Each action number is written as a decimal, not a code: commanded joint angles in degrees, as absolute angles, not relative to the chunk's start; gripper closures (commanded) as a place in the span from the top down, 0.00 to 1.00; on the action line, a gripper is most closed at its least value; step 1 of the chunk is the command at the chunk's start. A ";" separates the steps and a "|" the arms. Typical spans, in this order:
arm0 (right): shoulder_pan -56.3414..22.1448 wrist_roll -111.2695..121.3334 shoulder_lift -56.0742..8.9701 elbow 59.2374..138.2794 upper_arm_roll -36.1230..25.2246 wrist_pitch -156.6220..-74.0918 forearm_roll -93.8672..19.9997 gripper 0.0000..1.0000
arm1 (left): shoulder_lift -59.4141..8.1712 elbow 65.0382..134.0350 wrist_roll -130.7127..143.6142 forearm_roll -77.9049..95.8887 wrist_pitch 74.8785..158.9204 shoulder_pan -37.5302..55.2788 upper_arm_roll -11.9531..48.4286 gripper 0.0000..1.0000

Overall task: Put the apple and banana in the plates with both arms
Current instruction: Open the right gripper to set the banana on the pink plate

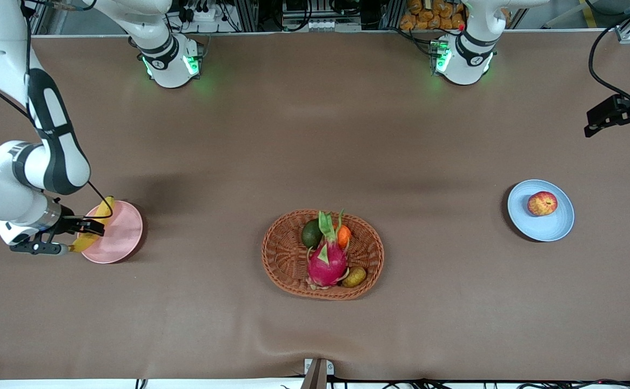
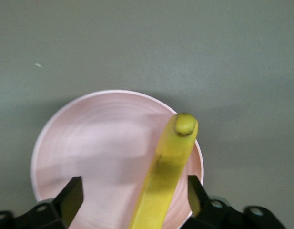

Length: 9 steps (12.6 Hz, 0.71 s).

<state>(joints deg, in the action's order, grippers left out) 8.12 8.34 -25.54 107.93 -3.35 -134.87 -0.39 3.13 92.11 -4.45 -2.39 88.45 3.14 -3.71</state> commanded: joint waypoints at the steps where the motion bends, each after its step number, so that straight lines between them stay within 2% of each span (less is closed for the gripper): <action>1: 5.20 8.09 -18.65 106.10 -2.99 -126.77 0.88 1.00 | 4.57 93.08 -3.43 -1.84 89.38 3.25 -3.52 1.00; 7: 2.29 7.91 -11.61 93.71 -2.55 -103.04 0.00 1.00 | 4.83 91.93 -0.36 -2.55 89.74 2.37 -3.43 1.00; 9: 2.37 7.91 -8.37 92.29 -2.55 -98.11 -0.09 1.00 | 4.49 92.02 -1.32 -1.58 89.82 2.37 -3.60 1.00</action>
